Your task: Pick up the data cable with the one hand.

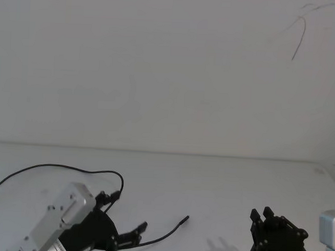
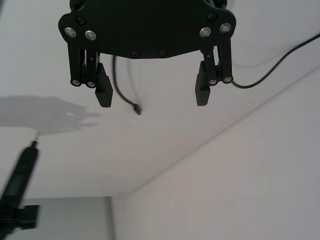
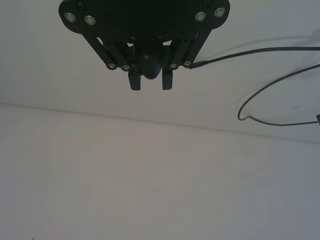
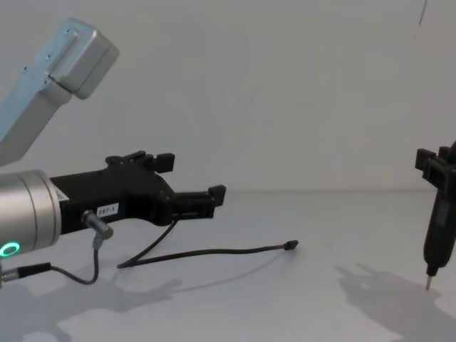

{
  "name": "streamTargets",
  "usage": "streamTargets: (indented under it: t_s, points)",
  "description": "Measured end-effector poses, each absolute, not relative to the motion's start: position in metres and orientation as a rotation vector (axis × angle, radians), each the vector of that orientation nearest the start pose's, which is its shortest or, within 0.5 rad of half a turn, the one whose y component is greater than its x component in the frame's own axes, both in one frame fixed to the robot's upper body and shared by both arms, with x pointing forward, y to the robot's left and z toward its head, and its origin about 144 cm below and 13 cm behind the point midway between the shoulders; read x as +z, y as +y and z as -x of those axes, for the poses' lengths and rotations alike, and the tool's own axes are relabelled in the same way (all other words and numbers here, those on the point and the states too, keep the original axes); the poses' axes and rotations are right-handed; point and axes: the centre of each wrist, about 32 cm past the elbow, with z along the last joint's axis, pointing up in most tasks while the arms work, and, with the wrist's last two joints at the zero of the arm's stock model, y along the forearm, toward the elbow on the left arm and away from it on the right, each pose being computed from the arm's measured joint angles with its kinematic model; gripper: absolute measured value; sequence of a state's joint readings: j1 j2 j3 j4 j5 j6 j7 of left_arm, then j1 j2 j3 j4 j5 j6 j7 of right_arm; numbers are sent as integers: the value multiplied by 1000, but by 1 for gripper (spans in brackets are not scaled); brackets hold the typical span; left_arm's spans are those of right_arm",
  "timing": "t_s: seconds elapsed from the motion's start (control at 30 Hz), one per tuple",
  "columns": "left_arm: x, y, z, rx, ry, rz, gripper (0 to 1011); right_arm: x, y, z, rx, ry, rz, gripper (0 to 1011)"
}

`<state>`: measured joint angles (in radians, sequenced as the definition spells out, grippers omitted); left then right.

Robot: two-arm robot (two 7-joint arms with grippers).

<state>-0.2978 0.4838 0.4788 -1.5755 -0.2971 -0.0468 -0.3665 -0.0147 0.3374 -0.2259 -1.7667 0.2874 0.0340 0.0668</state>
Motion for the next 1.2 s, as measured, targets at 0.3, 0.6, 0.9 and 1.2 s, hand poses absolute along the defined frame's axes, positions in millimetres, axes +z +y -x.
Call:
streamTargets:
  t_s: [0.3, 0.6, 0.9, 1.2]
  points:
    - [1210, 242, -512, 628, -249, -119, 1001, 1189, -237, -443, -1229, -75, -26, 251]
    - [1213, 249, -514, 549, -238, -131, 1001, 1189, -237, -443, -1229, -75, -26, 251]
    - [1214, 251, -515, 540, -227, -143, 1001, 1189, -237, -443, -1229, -75, -26, 251]
    - [1203, 248, -514, 562, -188, -149, 1001, 1189, -237, -443, -1229, -75, -26, 251]
